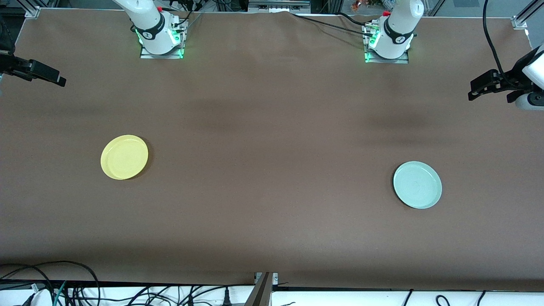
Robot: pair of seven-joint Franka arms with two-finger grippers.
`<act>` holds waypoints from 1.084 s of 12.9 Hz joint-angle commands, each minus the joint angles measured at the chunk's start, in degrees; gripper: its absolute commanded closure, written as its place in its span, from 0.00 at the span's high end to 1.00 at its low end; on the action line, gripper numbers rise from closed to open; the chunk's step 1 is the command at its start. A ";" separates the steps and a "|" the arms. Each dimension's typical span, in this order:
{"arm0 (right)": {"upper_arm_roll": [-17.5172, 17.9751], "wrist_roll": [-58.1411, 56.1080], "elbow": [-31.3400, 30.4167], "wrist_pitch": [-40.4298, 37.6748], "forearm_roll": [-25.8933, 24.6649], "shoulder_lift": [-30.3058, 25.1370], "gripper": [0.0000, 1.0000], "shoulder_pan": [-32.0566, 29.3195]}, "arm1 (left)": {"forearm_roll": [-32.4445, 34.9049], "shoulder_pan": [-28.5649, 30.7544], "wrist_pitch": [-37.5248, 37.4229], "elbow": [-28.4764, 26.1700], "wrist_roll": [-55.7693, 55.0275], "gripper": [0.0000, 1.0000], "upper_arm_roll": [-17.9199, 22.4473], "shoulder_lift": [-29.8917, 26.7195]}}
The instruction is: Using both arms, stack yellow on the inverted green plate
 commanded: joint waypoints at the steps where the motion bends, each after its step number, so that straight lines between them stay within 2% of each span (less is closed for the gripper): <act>1: -0.04 0.06 0.72 -0.96 -0.27 -0.28 1.00 0.06 | 0.47 0.09 -0.36 1.08 0.43 1.00 -0.07 1.47; 14: -0.04 0.06 0.63 -0.96 -0.27 -0.28 1.00 0.06 | 1.26 0.79 0.26 0.81 -1.24 1.00 0.55 9.91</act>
